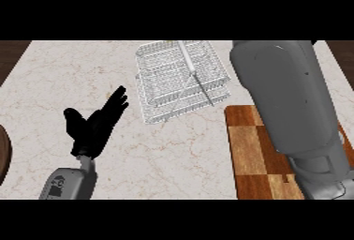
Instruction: Pick the eggplant from the cutting board and place it in the tiered basket
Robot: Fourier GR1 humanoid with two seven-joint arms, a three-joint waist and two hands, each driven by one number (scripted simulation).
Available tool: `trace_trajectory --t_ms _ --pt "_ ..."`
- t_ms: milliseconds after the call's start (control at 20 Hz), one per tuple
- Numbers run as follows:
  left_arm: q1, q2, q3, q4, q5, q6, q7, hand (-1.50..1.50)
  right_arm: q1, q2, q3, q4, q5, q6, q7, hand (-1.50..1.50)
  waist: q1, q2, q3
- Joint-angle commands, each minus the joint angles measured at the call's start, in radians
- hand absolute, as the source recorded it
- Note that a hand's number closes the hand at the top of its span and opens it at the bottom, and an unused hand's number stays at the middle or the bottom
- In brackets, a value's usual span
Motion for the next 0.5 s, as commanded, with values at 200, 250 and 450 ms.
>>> trace_trajectory --t_ms 200,250,450 --pt "0.004 0.034 0.040 0.060 0.015 -0.046 -0.056 0.00 -0.056 0.103 0.004 0.310 -0.019 -0.250 -0.123 1.50 0.003 0.001 0.000" --pt "-0.033 -0.011 0.010 0.064 -0.004 -0.007 -0.028 0.00 -0.038 0.103 -0.050 0.291 -0.112 -0.282 -0.139 1.50 0.013 0.007 0.000" --pt "-0.019 0.047 0.028 -0.014 0.039 -0.070 0.023 0.00 -0.089 0.104 -0.057 0.411 -0.255 -0.339 -0.267 -1.50 0.041 0.007 0.000"
